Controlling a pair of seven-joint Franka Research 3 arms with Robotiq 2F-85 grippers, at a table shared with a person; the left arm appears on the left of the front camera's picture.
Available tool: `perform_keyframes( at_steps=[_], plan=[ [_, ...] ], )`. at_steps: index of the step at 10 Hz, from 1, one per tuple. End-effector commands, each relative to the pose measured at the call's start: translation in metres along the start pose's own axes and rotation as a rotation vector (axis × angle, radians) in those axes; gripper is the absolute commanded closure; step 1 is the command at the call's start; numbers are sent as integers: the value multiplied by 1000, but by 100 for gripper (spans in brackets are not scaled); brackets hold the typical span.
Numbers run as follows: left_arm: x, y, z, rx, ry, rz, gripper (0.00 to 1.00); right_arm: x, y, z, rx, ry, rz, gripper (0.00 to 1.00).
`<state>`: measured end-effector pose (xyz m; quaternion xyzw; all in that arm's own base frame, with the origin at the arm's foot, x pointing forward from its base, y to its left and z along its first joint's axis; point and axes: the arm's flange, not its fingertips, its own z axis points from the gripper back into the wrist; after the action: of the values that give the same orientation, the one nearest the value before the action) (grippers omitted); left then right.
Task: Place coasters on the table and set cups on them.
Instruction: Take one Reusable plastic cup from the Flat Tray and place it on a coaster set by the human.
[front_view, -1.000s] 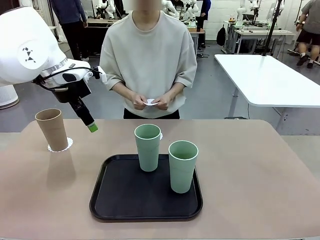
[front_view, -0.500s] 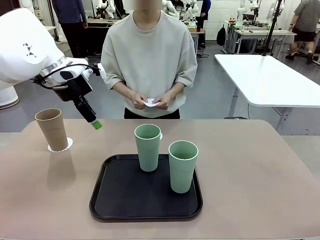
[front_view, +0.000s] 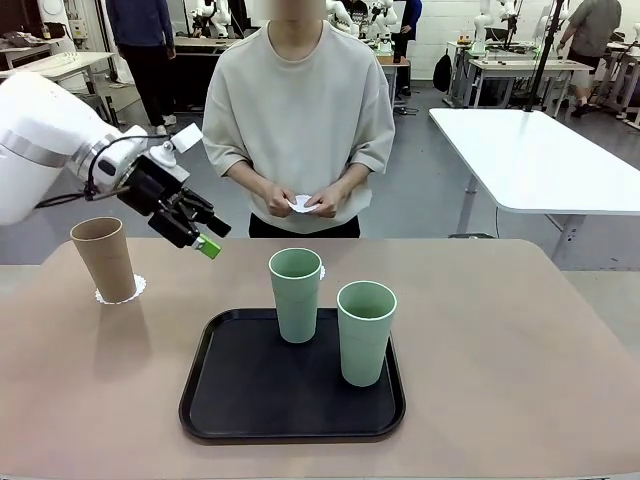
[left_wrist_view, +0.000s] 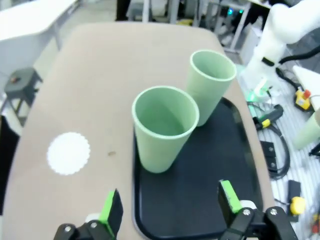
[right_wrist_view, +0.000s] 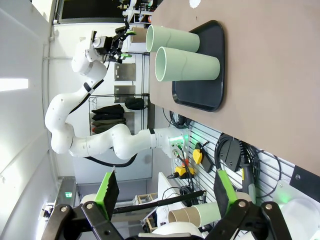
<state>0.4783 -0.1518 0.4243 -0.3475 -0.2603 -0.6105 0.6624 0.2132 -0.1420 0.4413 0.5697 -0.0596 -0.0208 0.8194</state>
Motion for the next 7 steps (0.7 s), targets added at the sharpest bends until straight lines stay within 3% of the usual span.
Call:
perform_keyframes(
  at_steps=[1, 3, 6, 7],
  plan=[
    [-20, 14, -10, 38, -89, -59, 0, 0, 0, 0, 13, 0, 4, 0],
    [-29, 12, -20, 79, -177, -66, 0, 0, 0, 0, 13, 0, 4, 0],
    [-27, -12, -26, 129, -210, -89, 0, 0, 0, 0, 13, 0, 4, 0],
    [-19, -23, -21, 249, -176, 86, 0, 0, 0, 0, 13, 0, 4, 0]
  ],
)
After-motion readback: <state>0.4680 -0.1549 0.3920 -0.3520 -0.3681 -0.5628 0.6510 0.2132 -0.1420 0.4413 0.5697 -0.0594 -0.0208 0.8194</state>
